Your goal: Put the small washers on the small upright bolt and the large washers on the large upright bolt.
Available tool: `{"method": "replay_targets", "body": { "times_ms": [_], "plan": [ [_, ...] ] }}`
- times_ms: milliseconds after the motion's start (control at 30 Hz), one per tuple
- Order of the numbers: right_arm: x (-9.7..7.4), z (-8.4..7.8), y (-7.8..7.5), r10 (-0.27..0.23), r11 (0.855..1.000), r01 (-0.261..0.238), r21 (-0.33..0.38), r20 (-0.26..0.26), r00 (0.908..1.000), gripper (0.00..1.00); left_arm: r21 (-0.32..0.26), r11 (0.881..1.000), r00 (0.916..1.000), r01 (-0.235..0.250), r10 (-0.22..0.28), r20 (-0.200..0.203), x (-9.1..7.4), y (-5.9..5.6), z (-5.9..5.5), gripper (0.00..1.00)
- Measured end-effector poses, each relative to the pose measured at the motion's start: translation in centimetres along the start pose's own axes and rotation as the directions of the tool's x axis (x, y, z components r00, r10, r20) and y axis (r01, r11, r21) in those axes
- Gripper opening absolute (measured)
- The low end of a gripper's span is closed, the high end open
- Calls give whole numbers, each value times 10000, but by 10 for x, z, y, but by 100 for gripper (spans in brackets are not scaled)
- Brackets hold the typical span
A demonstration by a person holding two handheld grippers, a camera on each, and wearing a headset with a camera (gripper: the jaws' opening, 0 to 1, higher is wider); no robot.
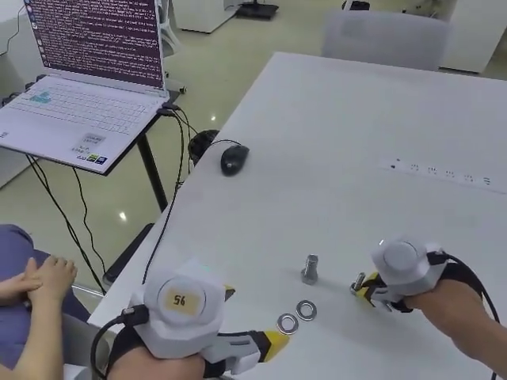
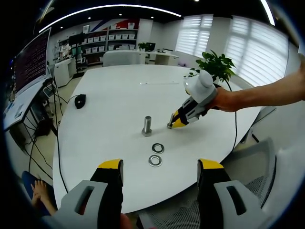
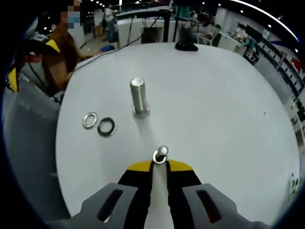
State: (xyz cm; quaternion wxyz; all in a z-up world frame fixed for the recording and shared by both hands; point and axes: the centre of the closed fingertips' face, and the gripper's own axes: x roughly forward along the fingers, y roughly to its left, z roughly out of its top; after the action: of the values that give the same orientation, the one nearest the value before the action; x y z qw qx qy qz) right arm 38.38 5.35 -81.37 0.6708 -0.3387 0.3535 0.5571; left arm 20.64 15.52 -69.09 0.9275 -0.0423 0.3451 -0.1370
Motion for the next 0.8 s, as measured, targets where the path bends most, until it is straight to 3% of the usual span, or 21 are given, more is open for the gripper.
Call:
{"method": "replay_targets", "body": {
  "times_ms": [233,467,600,700,800],
  "plan": [
    [2,-5,2,-38,9999,39,117,-70,10000,14,37,10000,10000,18,-18,-33,0,0,-1,62],
    [-6,-17,10,-96,9994,101,342,-139,9999,15,56,9999,10000,83,-83,-23,2,0,0,62],
    [-5,-21,31,363,9992,-361,179,-134,9992,15,139,9997,9998,200,-199,-27,3,-1,1,62],
    [-1,-10,55,1112,9923,-1106,-555,72,9938,15,158,9996,9997,248,-248,-22,3,-1,2,62],
    [6,3,72,1551,9778,-1523,-1438,86,9879,17,183,9995,9997,250,-250,-22,1,1,1,62]
  ]
}}
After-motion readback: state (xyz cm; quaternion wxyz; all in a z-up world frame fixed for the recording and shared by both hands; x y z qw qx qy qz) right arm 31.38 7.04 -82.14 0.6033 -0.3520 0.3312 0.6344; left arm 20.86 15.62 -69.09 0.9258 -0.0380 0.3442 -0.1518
